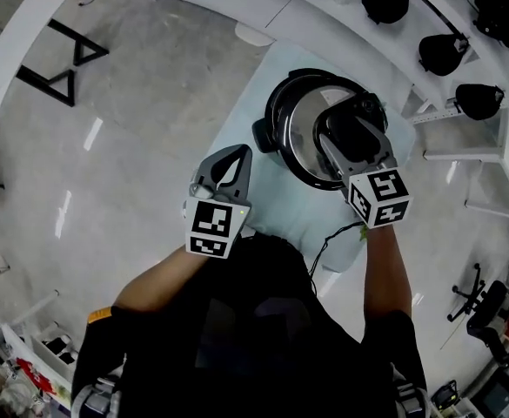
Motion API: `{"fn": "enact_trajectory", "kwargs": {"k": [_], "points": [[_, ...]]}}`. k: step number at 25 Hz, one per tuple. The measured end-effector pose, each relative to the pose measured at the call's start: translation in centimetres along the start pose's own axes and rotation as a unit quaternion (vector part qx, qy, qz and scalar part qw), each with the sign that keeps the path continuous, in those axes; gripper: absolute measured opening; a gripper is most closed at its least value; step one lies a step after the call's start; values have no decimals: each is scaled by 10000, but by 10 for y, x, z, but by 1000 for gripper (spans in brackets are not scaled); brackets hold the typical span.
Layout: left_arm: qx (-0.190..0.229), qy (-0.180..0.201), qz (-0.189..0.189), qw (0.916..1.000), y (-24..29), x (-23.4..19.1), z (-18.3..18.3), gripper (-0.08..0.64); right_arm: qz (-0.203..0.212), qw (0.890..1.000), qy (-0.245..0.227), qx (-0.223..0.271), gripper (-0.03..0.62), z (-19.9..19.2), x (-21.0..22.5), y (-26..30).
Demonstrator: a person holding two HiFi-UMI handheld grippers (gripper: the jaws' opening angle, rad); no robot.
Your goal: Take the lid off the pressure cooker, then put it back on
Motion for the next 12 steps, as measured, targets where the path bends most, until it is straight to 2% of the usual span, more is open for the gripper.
{"fn": "enact_trajectory", "kwargs": {"k": [6, 12], "points": [[-71, -117, 224, 9997, 3, -10, -5, 8, 304, 9994, -127, -140, 295, -3, 1, 31], [-93, -200, 290, 9993, 5, -16, -9, 8, 403, 9984, -193, -343, 295, -7, 2, 53]]}}
Point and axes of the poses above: the fingertips, and each gripper's own axes: y forward along the fingers, x to its right, z out of its top, the point moved 2 cm from there along -y, backward along the fingers, and after that the axes turned 2 degrees about -z, right-handed, at the moved point
